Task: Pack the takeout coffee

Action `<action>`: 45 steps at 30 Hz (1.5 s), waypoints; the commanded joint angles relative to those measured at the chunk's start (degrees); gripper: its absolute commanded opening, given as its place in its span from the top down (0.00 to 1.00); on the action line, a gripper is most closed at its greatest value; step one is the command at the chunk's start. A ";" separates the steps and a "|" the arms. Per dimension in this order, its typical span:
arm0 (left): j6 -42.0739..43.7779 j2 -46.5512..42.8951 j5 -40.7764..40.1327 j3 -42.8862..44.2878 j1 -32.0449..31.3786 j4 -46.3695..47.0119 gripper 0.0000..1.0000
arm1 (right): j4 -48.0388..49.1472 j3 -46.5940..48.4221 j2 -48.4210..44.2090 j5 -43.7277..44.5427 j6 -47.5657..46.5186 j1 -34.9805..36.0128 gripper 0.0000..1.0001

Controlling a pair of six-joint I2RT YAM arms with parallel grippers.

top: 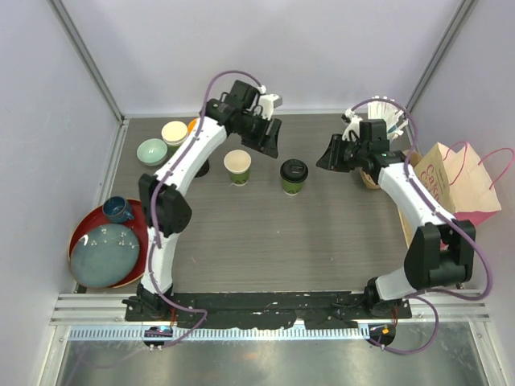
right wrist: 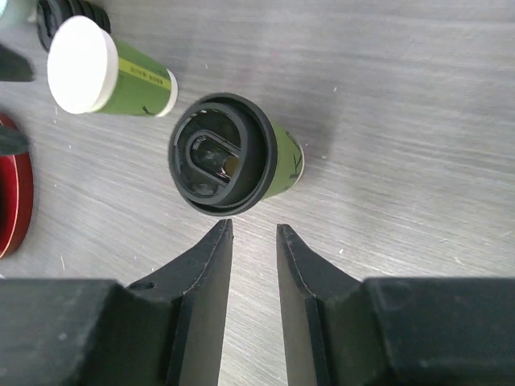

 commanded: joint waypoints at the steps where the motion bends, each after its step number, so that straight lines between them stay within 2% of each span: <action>1: 12.62 -14.99 -7.95 -7.09 3.86 -5.48 0.37 | -2.12 0.81 -7.90 4.97 -3.58 0.45 0.66; 4: 11.42 -22.46 -12.17 -18.32 9.83 -2.59 0.43 | -2.30 -0.69 -10.36 6.64 -3.50 0.53 0.66; 6: 8.17 -24.05 -13.84 -22.82 14.40 1.10 0.50 | -2.30 -1.22 -11.24 8.83 -3.68 1.06 0.66; 7: 7.11 -24.93 -14.90 -28.06 15.72 5.12 0.50 | -2.30 -1.30 -11.25 9.54 -3.94 1.24 0.65; 8: 1.18 -26.77 -16.56 -31.34 17.13 7.94 0.51 | -2.39 -1.48 -11.33 10.24 -4.03 1.32 0.66; 10: -1.59 -28.62 -22.62 -40.10 17.41 16.26 0.51 | -2.30 -1.48 -11.25 10.34 -4.20 1.50 0.66; 13: -2.22 -29.25 -29.83 -44.89 17.41 22.80 0.51 | -1.95 -1.92 -10.98 9.90 -4.47 1.59 0.66; 16: -1.25 -25.66 -33.88 -43.60 17.84 23.79 0.53 | -1.95 -2.36 -10.63 9.55 -4.73 1.76 0.65; 20: -2.22 -22.31 -33.98 -41.39 19.07 25.45 0.56 | -2.04 -2.53 -10.37 9.11 -5.34 1.85 0.66; 23: 1.98 -20.03 -32.50 -39.64 19.16 27.57 0.55 | -1.95 -2.53 -10.37 8.14 -5.87 2.20 0.66; 24: 6.43 -18.63 -31.53 -37.72 19.16 27.39 0.54 | -1.95 -2.53 -10.37 7.97 -6.31 2.29 0.66; 28: 19.01 -13.54 -21.44 -29.98 21.18 19.33 0.48 | -1.95 -2.53 -10.19 7.52 -6.75 2.47 0.66; 30: 21.93 -10.89 -18.61 -24.46 22.41 13.70 0.48 | -1.95 -2.62 -9.93 7.26 -7.02 2.73 0.65; 33: 28.52 -6.49 -18.95 -19.61 22.86 8.95 0.48 | -2.04 -2.62 -9.66 6.82 -7.19 2.91 0.65; 38: 35.73 -3.42 -19.66 -17.40 23.12 7.27 0.50 | -2.22 -2.53 -9.31 6.91 -7.54 3.17 0.65; 45: 40.40 0.10 -18.60 -11.95 23.29 2.87 0.55 | -2.74 -2.36 -9.14 6.82 -7.81 3.43 0.65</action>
